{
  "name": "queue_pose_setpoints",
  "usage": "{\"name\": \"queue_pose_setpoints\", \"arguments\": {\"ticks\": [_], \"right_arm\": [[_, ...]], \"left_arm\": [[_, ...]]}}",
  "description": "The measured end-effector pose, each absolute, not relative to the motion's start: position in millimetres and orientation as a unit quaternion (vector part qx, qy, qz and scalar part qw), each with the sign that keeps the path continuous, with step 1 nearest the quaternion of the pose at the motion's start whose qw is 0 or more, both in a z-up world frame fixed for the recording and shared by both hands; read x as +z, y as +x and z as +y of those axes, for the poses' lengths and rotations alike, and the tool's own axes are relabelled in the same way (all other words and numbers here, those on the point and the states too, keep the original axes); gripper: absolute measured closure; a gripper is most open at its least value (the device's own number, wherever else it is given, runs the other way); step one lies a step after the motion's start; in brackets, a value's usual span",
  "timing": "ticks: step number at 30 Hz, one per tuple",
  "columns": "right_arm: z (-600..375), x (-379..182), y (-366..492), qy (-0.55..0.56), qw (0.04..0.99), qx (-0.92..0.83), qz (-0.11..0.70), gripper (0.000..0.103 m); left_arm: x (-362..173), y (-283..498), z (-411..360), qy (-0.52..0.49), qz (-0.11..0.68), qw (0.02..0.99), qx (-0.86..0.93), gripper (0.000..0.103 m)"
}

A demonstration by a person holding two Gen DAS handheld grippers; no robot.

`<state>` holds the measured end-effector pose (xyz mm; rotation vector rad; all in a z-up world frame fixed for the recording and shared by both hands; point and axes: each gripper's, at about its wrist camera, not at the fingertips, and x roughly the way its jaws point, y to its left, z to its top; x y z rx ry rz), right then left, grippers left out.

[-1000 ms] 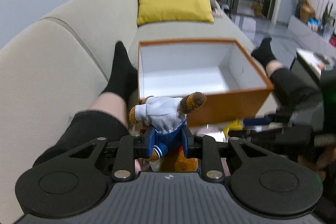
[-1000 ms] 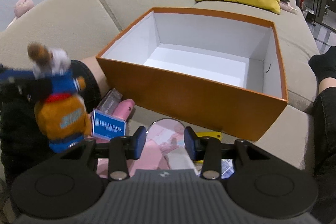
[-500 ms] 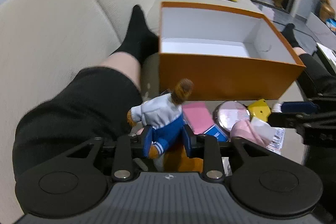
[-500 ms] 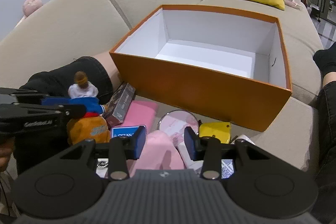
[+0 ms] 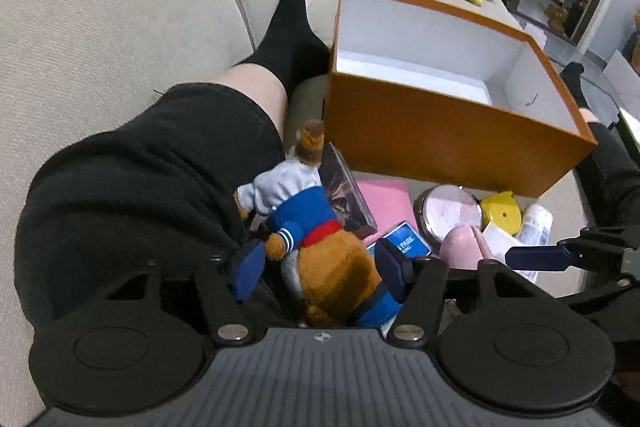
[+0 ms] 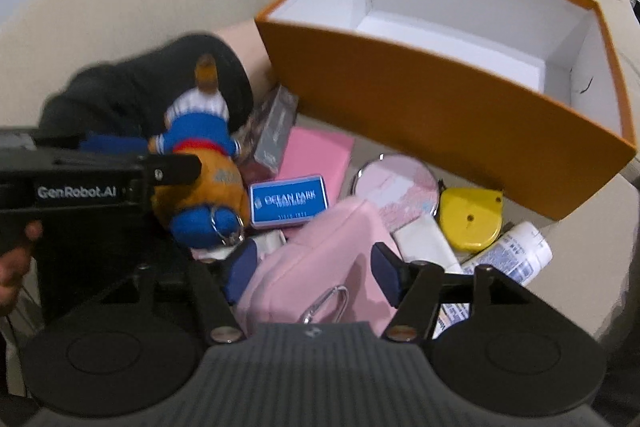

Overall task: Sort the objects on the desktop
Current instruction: 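Grasp the pink fabric pouch with the right gripper while the left gripper holds the bear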

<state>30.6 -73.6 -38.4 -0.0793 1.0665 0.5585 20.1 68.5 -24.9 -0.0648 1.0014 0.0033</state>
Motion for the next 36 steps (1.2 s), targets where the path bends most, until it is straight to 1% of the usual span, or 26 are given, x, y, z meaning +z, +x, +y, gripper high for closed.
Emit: {"name": "queue_pose_setpoints", "arguments": {"ticks": [4,7,8,9,10,12,14,16,21,23,24,25,26,31,33,35,36], "right_arm": [[-70.2,-48.6,38.0,-0.035,0.814,0.263,0.517,0.037],[-60.8,-56.9,45.8,-0.038,0.806,0.258,0.532,0.037],[-59.5,-57.7,46.8,-0.036,0.806,0.256,0.532,0.039],[-61.5,-56.1,45.2,-0.034,0.806,0.259,0.531,0.044],[-62.4,-54.3,44.2,-0.035,0.807,0.262,0.528,0.05],[-65.6,-49.2,41.6,-0.036,0.81,0.266,0.522,0.056],[-71.2,-43.3,38.9,-0.035,0.811,0.268,0.518,0.061],[-79.5,-37.3,37.8,-0.033,0.813,0.27,0.515,0.066],[-100.7,-17.0,35.5,0.001,0.816,0.287,0.502,0.068],[-106.6,-6.9,33.7,0.008,0.82,0.294,0.49,0.069],[-108.7,-1.3,32.3,0.004,0.826,0.294,0.48,0.069],[-111.0,4.7,31.4,0.001,0.833,0.292,0.471,0.069],[-113.3,10.8,30.9,0.001,0.839,0.291,0.461,0.069],[-124.4,31.7,40.2,0.01,0.857,0.285,0.429,0.069],[-126.5,31.8,44.0,0.013,0.86,0.279,0.427,0.069],[-127.9,28.3,46.3,0.02,0.858,0.276,0.432,0.069],[-127.9,25.6,47.3,0.025,0.856,0.276,0.436,0.068]], "left_arm": [[-33.8,22.8,58.5,-0.004,0.484,0.875,0.007,0.027],[-38.8,25.4,52.5,0.006,0.484,0.875,0.009,0.028],[-39.5,25.1,52.4,0.006,0.483,0.876,0.009,0.028],[-39.2,24.2,52.4,0.007,0.482,0.876,0.009,0.03],[-38.7,23.7,52.7,0.008,0.48,0.877,0.007,0.033],[-37.4,22.9,55.4,0.001,0.476,0.879,0.006,0.039],[-35.2,22.1,57.6,-0.008,0.471,0.882,0.004,0.049],[-33.4,21.6,58.6,-0.012,0.465,0.885,0.003,0.053],[-29.6,19.3,58.5,-0.012,0.449,0.893,-0.001,0.063],[-25.8,18.3,59.7,-0.013,0.447,0.895,-0.003,0.069],[-23.9,18.4,60.3,-0.013,0.444,0.896,-0.004,0.073],[-21.4,17.7,61.0,-0.013,0.441,0.898,-0.006,0.081],[-18.3,16.7,61.9,-0.015,0.436,0.9,-0.007,0.096],[-15.2,21.7,60.9,-0.002,0.443,0.896,-0.012,0.096],[-14.2,22.2,64.1,-0.016,0.446,0.895,-0.007,0.095],[-14.0,23.0,68.8,-0.03,0.454,0.891,0.0,0.085],[-14.3,22.7,71.0,-0.035,0.456,0.889,0.004,0.074]]}}
